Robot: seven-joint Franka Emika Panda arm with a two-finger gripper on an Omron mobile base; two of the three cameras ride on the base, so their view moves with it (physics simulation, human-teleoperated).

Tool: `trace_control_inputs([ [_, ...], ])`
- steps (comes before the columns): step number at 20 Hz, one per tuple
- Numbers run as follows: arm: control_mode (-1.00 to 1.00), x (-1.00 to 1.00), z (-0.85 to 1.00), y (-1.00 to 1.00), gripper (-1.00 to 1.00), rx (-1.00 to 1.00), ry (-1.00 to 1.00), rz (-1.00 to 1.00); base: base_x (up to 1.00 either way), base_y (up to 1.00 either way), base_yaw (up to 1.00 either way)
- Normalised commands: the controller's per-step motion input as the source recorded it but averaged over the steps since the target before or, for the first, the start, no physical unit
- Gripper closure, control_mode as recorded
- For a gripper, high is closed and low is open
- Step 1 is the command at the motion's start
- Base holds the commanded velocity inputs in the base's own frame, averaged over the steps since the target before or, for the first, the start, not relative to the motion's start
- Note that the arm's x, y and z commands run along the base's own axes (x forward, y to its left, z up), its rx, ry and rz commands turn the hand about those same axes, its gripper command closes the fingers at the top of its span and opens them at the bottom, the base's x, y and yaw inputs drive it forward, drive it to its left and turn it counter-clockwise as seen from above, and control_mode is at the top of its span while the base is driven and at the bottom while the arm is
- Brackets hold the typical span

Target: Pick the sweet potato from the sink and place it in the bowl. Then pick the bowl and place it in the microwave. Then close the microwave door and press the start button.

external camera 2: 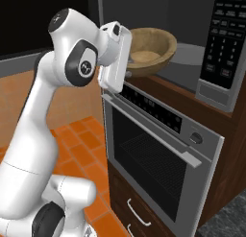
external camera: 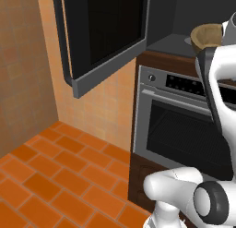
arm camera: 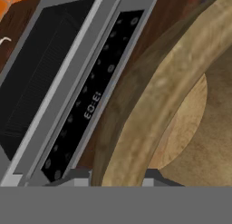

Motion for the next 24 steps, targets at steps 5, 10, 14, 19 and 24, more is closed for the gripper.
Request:
trace_control_inputs([
  [5,-1.00,0.63,0.17,-0.47,1.00,0.00,-0.01,-0.01,0.00,0.00,0.00],
  [10,-1.00,0.60,0.24,-0.53,1.00,0.00,0.00,-0.02,0.00,0.00,0.00],
  [14,-1.00,0.64,0.06,-0.38,1.00,0.00,-0.03,0.00,0.00,0.00,0.00],
  [19,-1.00,0.61,0.00,-0.17,1.00,0.00,-0.02,0.00,0.00,0.00,0.00],
  [24,-1.00,0.51,-0.11,-0.14,1.00,0.00,0.00,0.00,0.00,0.00,0.00],
])
